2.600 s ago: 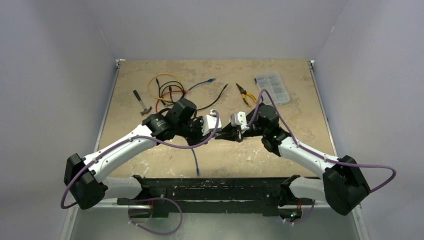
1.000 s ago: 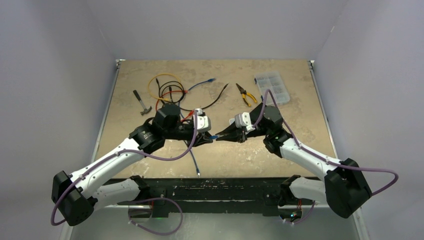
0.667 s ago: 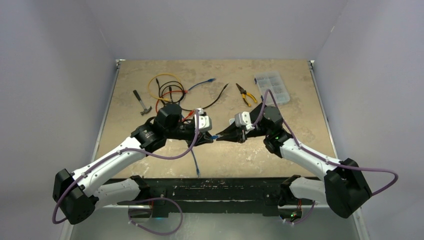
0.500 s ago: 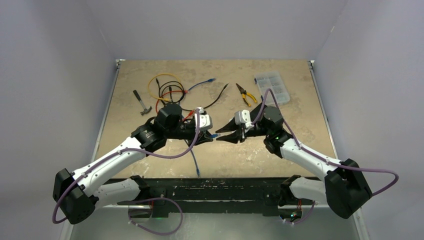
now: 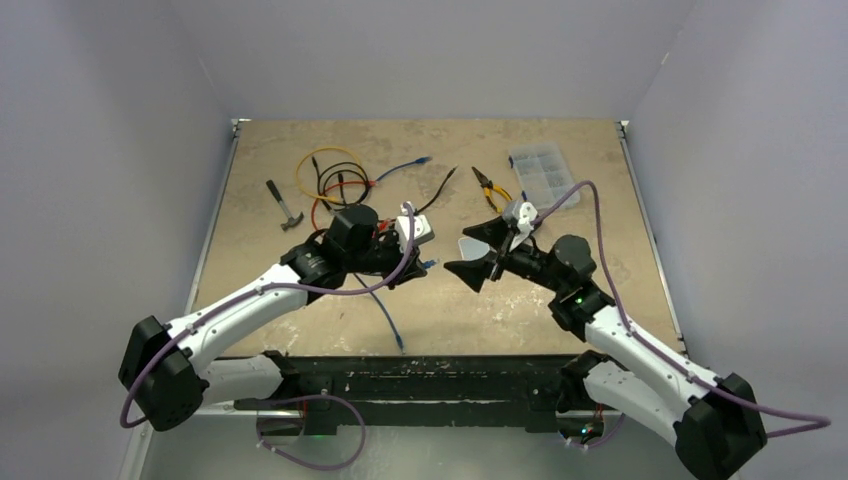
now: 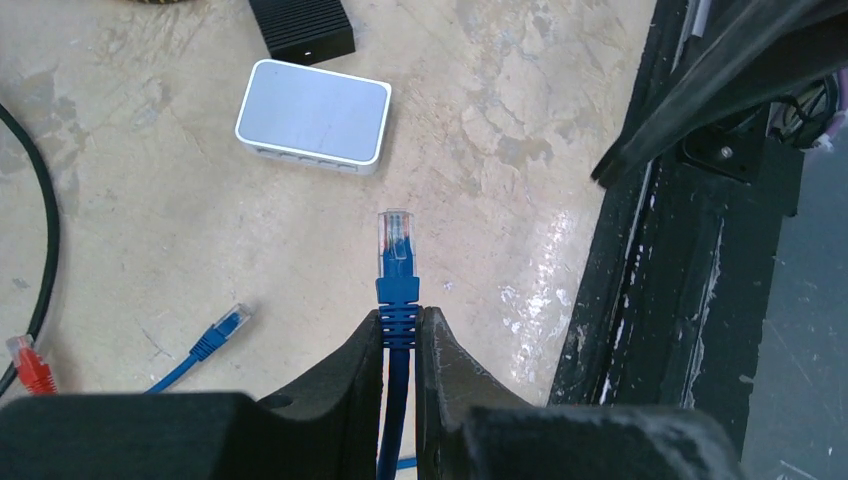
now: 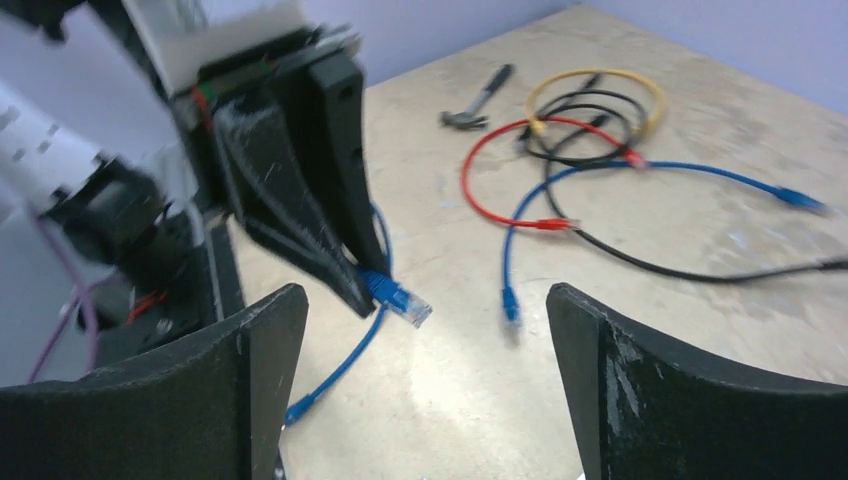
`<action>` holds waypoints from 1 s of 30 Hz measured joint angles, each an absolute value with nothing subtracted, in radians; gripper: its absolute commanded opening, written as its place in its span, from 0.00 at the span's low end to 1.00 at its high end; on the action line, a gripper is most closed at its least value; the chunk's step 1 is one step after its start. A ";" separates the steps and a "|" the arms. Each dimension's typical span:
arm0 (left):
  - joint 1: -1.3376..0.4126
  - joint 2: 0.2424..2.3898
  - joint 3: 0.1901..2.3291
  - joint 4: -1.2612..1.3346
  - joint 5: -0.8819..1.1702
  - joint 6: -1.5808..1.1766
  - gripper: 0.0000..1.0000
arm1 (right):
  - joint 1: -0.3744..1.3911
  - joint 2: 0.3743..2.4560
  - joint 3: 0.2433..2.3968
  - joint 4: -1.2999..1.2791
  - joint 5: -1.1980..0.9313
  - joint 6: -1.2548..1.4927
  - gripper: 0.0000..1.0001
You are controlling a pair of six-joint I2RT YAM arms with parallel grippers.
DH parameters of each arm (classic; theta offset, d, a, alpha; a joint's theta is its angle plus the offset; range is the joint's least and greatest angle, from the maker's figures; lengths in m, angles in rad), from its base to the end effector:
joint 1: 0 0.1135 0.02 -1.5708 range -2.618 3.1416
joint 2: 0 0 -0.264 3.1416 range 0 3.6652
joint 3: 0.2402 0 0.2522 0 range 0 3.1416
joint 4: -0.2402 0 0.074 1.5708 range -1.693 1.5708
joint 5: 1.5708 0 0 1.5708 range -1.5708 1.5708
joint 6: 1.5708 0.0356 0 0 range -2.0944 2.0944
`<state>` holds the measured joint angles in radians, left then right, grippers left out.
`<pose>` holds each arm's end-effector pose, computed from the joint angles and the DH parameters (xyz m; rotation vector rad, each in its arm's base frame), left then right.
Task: Insert the plug into the switch port
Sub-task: Insert the connector into the switch port.
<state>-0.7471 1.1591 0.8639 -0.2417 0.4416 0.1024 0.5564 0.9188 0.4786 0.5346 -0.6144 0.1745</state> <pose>0.1785 -0.1861 0.2873 1.1353 1.8448 -0.8445 0.1672 0.1281 0.2830 -0.7960 1.3696 1.0307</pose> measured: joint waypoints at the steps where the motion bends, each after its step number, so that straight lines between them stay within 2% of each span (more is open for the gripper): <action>1: -0.747 1.173 0.864 -0.231 0.436 0.088 0.00 | 0.553 0.893 0.475 0.514 -0.561 0.198 0.98; 5: -0.751 1.238 0.835 -0.123 0.412 0.016 0.00 | 0.540 0.836 0.475 0.431 -0.389 0.270 0.98; 10: -0.759 1.295 0.743 0.000 0.364 -0.020 0.00 | 0.516 0.870 0.494 0.307 -0.266 0.329 0.98; 20: -0.760 1.416 0.734 0.118 0.294 0.030 0.00 | 0.448 1.103 0.611 0.106 -0.145 0.377 0.94; 30: -0.769 1.470 0.650 0.208 0.267 0.044 0.00 | 0.409 1.379 0.705 0.057 -0.120 0.377 0.89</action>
<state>-0.7692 1.4700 0.6502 0.2081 0.2668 0.0444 0.4091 1.3792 0.7052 0.0566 -0.1200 0.3775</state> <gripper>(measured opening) 0.127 0.916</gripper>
